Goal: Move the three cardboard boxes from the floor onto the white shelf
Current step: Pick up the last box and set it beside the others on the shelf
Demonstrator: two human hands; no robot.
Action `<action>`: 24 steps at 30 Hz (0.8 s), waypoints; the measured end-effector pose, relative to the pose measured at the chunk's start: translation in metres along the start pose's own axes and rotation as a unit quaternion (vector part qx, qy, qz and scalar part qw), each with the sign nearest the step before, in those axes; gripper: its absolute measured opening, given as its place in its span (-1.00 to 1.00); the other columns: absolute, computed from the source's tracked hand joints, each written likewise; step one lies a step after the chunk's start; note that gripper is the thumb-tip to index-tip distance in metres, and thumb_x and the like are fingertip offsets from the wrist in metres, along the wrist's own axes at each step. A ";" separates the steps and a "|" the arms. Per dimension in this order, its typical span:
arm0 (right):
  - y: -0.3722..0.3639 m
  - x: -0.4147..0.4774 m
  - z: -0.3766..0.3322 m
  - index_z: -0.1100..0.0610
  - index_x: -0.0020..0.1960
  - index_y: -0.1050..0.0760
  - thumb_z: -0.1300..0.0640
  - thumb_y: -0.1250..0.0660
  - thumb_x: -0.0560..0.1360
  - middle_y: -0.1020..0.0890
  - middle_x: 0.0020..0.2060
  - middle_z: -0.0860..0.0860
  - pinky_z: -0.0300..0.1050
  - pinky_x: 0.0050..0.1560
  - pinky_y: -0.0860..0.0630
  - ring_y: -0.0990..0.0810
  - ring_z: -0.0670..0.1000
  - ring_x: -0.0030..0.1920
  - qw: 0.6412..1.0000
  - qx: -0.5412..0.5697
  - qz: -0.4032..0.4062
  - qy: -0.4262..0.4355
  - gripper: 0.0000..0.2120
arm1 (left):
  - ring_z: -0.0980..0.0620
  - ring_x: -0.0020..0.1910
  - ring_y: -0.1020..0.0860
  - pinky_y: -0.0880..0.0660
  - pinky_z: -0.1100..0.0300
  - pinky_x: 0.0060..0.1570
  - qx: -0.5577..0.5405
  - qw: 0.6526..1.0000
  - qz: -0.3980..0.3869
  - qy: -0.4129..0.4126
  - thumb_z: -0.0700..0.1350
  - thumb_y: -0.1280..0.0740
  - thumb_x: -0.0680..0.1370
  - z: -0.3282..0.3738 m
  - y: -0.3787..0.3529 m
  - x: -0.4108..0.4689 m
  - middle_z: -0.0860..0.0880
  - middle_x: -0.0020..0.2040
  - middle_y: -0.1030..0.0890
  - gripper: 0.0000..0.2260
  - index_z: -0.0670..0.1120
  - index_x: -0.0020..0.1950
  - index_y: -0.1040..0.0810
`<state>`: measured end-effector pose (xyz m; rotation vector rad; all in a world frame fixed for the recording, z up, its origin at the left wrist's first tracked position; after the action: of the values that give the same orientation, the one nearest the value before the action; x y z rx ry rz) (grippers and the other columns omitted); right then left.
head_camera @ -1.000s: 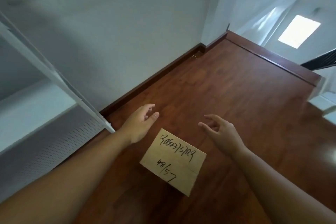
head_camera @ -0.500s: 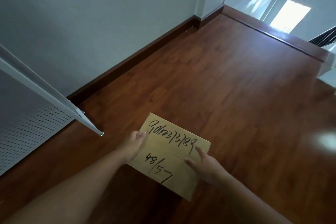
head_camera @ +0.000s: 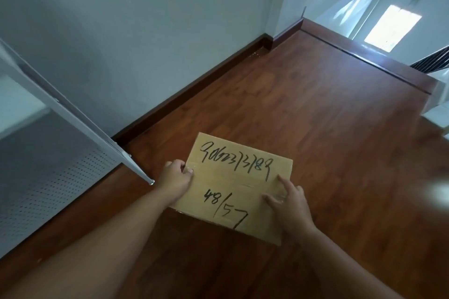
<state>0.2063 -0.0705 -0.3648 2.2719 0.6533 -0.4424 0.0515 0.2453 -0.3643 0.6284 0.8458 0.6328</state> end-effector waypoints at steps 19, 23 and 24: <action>0.316 -0.213 -0.440 -0.10 0.55 -0.38 -0.07 -0.46 0.53 -0.41 0.23 0.01 -0.07 -0.06 -0.56 -0.53 -0.04 0.01 0.971 -0.048 0.026 0.232 -0.38 | -0.09 0.01 -0.63 -0.61 -0.04 -0.05 -0.191 0.977 0.077 -0.060 -0.01 -0.42 0.61 0.260 0.428 -0.275 -0.10 0.07 -0.65 -0.81 -0.08 0.11 -0.52; 0.354 -0.262 -0.516 -0.05 0.55 -0.41 -0.15 -0.45 0.51 -0.50 0.37 0.12 0.03 0.09 -0.61 -0.57 0.09 0.15 0.954 -0.092 0.018 0.286 -0.36 | -0.17 0.05 -0.67 -0.65 -0.17 0.04 -0.235 0.965 0.100 -0.057 -0.01 -0.44 0.59 0.281 0.503 -0.334 -0.13 0.09 -0.68 -0.80 -0.06 0.15 -0.56; 0.360 -0.276 -0.532 -0.06 0.54 -0.44 -0.15 -0.47 0.50 -0.52 0.38 0.11 0.04 0.13 -0.60 -0.58 0.10 0.19 0.951 -0.081 0.015 0.297 -0.36 | -0.20 0.05 -0.68 -0.65 -0.21 0.07 -0.240 0.963 0.106 -0.060 -0.01 -0.45 0.59 0.284 0.520 -0.349 -0.15 0.08 -0.70 -0.79 -0.07 0.15 -0.58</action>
<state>0.2512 0.0038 0.3287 2.2477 0.9071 0.3237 -0.0226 0.2626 0.3189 0.3120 0.4853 0.9478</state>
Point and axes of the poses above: each hand's wrist, its own x-axis towards the middle knuckle, its own y-axis out of the back of the hand, z = x × y, the point moved 8 cm from there along x, towards the middle knuckle
